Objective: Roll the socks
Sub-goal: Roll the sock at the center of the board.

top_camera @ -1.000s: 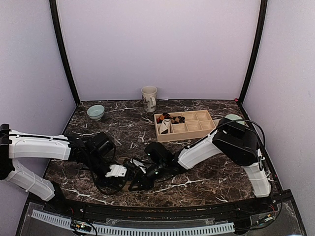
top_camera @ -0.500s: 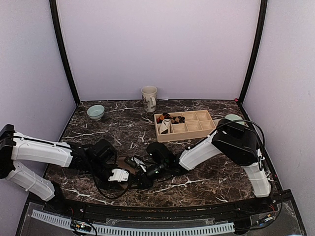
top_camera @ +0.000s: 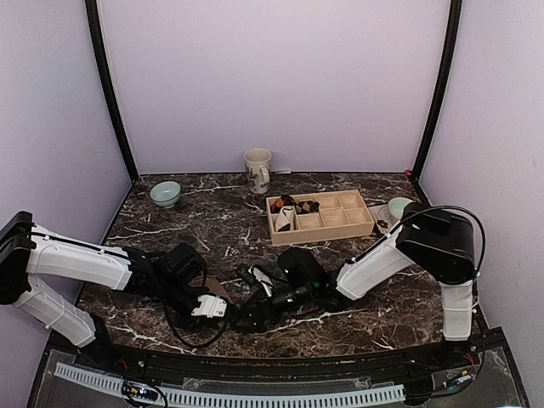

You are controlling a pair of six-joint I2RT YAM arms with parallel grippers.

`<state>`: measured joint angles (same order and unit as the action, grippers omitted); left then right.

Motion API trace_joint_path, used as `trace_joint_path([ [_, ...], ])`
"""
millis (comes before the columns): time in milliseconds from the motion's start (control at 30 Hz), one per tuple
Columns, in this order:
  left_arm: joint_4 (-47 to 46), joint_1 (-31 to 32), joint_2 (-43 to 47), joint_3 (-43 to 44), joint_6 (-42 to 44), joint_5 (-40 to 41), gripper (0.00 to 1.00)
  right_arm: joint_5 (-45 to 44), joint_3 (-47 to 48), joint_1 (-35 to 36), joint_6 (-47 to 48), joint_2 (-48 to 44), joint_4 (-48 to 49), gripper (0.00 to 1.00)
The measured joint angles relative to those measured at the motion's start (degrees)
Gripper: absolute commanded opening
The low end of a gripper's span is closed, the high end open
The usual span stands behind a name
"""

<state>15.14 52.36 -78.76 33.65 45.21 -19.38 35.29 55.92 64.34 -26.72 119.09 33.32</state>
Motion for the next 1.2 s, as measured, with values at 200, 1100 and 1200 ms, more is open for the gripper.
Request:
trace_joint_path([
  [200, 1.7, -1.0, -4.2, 2.9, -0.6, -2.0, 0.0, -10.6, -12.0, -0.3, -2.6, -7.2, 6.1, 0.99],
  [1100, 6.8, 0.7, -20.8, 19.6, 3.3, -11.6, 0.0, -59.3, -46.4, 4.5, 11.2, -76.2, -0.4, 0.99],
  [1200, 6.9, 0.7, -23.0, 21.6, 1.7, -13.3, 0.0, -55.6, -43.7, 4.6, 13.6, -76.7, -4.9, 0.99],
])
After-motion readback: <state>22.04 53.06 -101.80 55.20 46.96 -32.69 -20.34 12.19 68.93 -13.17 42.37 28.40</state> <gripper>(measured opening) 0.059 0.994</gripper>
